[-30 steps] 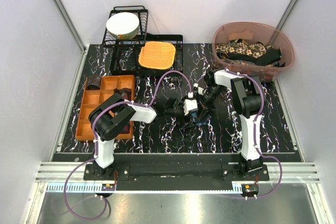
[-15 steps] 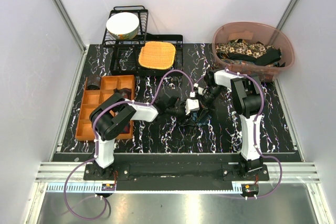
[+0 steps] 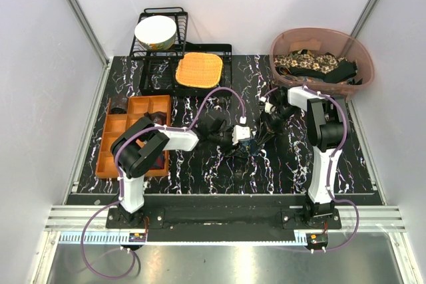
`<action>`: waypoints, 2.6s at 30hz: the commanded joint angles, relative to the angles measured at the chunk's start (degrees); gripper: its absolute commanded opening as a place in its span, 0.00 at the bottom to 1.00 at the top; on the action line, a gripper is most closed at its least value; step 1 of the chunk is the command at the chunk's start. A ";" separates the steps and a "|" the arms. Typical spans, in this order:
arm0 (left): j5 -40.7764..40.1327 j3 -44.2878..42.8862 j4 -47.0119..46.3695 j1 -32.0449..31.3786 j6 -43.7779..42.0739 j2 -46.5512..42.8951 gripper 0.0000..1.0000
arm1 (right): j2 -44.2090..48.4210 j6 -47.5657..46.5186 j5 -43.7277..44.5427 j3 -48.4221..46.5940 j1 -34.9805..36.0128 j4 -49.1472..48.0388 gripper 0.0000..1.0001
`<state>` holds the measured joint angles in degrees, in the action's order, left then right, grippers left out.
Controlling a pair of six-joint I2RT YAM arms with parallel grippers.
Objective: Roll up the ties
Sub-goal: Roll the tie at the center of the board.
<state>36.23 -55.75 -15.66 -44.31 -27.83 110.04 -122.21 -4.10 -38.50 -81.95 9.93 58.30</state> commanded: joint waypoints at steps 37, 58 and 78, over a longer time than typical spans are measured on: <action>-12.85 -3.58 15.48 -1.30 -3.45 1.49 0.00 | 2.85 0.13 -6.19 0.56 1.76 -2.32 0.23; -9.60 -6.04 17.59 -1.56 -2.14 4.48 0.00 | 6.02 4.36 -12.65 6.55 3.68 -12.51 0.55; 4.10 -2.54 0.83 3.09 8.31 6.15 0.38 | -0.39 1.63 2.19 5.84 4.57 -11.81 0.00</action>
<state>35.51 -62.35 -8.36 -42.74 -25.54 112.95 -118.28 0.12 -50.65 -77.14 13.72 48.99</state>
